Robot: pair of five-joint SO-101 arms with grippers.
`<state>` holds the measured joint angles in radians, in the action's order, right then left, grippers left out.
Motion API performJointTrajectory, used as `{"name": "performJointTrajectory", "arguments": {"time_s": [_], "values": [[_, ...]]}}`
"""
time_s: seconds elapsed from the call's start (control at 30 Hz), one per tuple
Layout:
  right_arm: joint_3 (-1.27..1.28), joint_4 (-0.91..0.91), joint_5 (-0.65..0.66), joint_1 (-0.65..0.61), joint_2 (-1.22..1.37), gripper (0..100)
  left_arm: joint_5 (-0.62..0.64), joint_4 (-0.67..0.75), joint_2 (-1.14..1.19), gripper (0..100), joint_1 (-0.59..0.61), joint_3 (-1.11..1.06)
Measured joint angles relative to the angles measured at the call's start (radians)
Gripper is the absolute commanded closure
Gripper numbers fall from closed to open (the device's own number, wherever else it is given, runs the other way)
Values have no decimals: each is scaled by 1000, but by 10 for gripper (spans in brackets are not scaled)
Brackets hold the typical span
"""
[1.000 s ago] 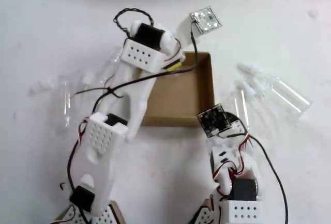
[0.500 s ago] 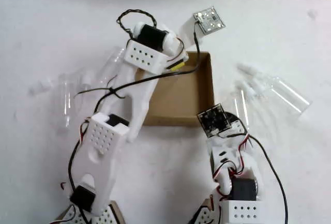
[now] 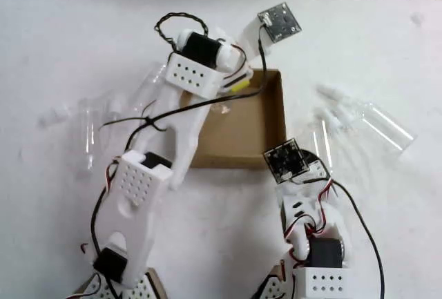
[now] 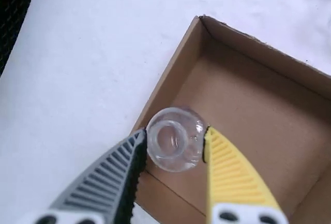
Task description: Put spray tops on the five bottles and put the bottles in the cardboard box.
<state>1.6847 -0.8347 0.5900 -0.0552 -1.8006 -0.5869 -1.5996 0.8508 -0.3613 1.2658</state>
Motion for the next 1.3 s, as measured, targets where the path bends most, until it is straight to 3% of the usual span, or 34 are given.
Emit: {"name": "performJointTrajectory", "arguments": {"time_s": [0.57,0.77,0.87,0.93,1.0,1.3], "values": [[0,0,0,0,0,925,5,-9,-5,828,2,41],[0,0,0,0,0,925,149,-158,-157,837,41,275],[0,0,0,0,0,925,216,-189,-253,924,117,318],[0,0,0,0,0,925,244,-189,-293,988,175,265],[0,0,0,0,0,925,249,-189,-318,960,212,137],[0,0,0,0,0,925,190,-135,-423,978,203,-594]]}}
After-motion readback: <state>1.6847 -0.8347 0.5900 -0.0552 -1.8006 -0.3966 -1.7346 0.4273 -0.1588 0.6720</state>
